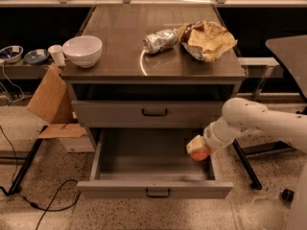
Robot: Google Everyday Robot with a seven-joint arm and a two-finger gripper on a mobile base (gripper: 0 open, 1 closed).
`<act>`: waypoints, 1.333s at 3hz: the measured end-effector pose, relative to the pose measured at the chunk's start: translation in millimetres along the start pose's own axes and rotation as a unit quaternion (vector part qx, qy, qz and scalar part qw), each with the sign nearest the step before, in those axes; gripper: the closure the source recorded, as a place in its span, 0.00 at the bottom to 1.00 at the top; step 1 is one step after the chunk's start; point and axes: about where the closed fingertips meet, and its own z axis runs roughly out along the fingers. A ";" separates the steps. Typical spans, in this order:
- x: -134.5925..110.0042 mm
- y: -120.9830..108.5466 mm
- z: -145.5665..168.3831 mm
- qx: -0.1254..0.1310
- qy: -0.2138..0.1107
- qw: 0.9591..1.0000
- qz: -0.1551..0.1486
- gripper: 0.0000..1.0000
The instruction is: Pick apple from middle drawer and place on counter
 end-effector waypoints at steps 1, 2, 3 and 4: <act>-3.7 4.2 -45.6 0.019 -0.006 0.999 -0.030 1.00; 3.6 13.0 -91.2 0.028 -0.008 0.997 -0.066 1.00; 16.7 22.1 -140.9 0.031 -0.006 0.994 -0.101 1.00; 31.8 27.0 -188.2 0.034 -0.012 0.992 -0.119 1.00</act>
Offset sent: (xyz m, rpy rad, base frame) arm -0.0319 -0.0300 0.1492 -0.1025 -0.1118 0.1898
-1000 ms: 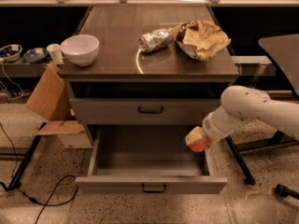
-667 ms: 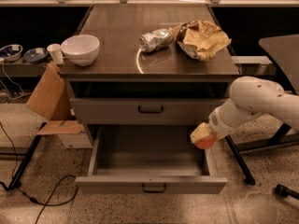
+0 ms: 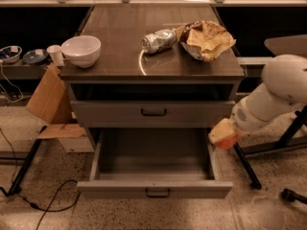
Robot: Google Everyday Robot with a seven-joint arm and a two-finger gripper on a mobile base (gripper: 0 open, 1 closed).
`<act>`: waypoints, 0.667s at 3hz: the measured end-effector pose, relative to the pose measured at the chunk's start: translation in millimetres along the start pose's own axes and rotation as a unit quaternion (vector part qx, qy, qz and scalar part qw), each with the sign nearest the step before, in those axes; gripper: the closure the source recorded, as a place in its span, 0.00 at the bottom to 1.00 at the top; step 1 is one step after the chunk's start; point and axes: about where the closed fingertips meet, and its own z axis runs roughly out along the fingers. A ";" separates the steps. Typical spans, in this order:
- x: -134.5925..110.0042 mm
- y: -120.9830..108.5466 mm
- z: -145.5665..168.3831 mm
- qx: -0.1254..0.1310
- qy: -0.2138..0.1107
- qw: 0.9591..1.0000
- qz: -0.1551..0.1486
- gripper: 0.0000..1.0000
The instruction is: Pick apple from middle drawer and place on counter
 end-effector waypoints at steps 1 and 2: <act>9.8 -5.1 -42.7 0.005 -0.019 1.000 0.003 1.00; 11.8 -2.5 -45.1 0.001 -0.024 1.000 0.001 1.00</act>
Offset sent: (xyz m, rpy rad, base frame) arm -0.0120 -0.0166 0.0316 0.0035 -0.0313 -0.0140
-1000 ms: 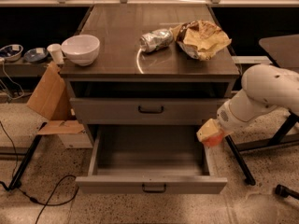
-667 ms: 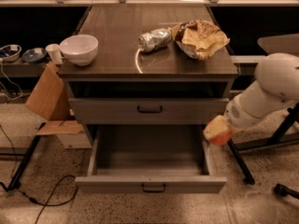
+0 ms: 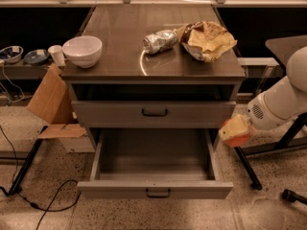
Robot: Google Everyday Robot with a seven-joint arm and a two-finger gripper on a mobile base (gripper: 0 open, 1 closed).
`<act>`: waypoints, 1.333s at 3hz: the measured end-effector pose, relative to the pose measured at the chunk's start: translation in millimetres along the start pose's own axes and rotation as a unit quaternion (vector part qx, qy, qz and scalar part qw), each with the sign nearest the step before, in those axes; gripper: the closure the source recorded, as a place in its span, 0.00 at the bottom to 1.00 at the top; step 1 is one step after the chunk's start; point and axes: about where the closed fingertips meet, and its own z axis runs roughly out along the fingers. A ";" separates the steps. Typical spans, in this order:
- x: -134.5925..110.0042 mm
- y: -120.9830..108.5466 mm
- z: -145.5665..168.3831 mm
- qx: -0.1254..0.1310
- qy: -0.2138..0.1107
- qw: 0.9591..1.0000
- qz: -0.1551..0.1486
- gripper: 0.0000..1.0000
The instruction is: Pick apple from middle drawer and place on counter
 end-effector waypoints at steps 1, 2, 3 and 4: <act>8.7 13.5 -33.8 -0.006 -0.042 0.999 -0.015 1.00; 6.7 44.3 -86.2 -0.007 -0.092 0.995 -0.046 1.00; -4.3 95.5 -137.1 0.000 -0.140 0.986 -0.090 1.00; -7.3 96.1 -137.3 0.001 -0.140 0.986 -0.090 1.00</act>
Offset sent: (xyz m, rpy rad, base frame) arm -0.0642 0.0330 0.1679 0.0824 -0.3443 0.1012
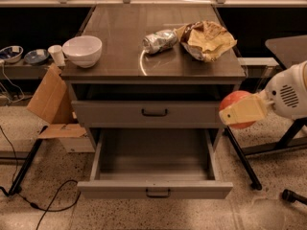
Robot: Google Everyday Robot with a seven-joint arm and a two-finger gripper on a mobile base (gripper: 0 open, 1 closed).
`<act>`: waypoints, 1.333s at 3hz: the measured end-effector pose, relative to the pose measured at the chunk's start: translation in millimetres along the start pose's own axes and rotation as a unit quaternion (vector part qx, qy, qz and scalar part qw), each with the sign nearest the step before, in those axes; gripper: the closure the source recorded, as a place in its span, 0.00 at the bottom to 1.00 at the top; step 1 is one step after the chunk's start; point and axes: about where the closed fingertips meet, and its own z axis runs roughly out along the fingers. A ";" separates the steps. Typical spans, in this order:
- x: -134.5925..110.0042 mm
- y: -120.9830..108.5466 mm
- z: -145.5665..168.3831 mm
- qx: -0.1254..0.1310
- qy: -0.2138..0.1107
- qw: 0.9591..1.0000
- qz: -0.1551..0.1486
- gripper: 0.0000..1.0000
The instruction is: Pick apple from middle drawer and place on counter
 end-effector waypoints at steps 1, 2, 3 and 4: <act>-20.4 0.6 3.8 0.009 0.002 1.000 -0.002 1.00; -59.9 -0.6 11.0 0.021 -0.002 1.000 -0.005 1.00; -109.1 8.6 17.5 0.025 -0.016 0.999 -0.019 1.00; -155.6 46.1 30.6 0.020 -0.032 0.998 -0.049 1.00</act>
Offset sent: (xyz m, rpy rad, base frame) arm 0.0978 0.0441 0.0474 -0.0519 -0.0454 -0.0290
